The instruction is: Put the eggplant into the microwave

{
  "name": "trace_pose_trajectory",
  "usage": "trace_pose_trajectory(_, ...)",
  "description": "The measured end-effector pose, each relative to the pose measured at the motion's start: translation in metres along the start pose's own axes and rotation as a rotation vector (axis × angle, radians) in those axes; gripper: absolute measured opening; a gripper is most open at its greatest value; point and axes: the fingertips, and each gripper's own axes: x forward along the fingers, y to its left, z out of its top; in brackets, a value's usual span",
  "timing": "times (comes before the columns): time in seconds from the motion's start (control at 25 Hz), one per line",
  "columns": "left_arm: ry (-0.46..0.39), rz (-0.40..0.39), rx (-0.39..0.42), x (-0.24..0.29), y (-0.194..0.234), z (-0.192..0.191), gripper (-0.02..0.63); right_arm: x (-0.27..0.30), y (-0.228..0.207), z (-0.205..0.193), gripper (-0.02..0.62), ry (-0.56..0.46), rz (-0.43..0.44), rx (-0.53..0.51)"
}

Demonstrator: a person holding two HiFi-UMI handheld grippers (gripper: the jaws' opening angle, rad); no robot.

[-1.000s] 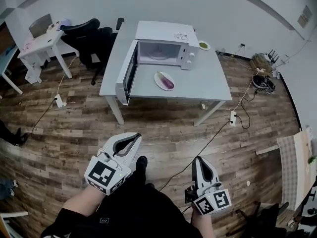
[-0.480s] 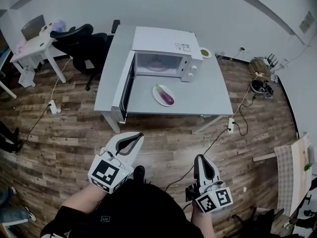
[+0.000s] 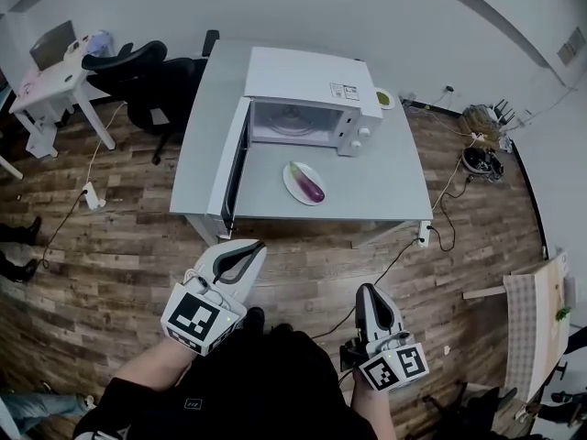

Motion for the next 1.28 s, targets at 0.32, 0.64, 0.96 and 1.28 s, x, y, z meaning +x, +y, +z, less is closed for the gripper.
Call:
trace_pose_trajectory(0.32, 0.005, 0.041, -0.013, 0.024, 0.011, -0.004, 0.009, 0.026, -0.02, 0.003, 0.017, 0.021, 0.037, 0.014)
trace_pose_trajectory(0.64, 0.014, 0.113, -0.028, 0.07, 0.016, 0.001, 0.011, 0.063, -0.068, 0.016, 0.017, 0.048, 0.138, 0.03)
trace_pose_trajectory(0.96, -0.011, 0.263, -0.032, 0.128, 0.021, 0.014, 0.011, 0.098, -0.135, 0.044, 0.017, 0.079, 0.248, 0.012)
trace_pose_trajectory(1.28, 0.054, 0.338, 0.017, 0.163, 0.025, 0.006, 0.009, 0.133, -0.158, 0.043, 0.017, 0.131, 0.34, 0.005)
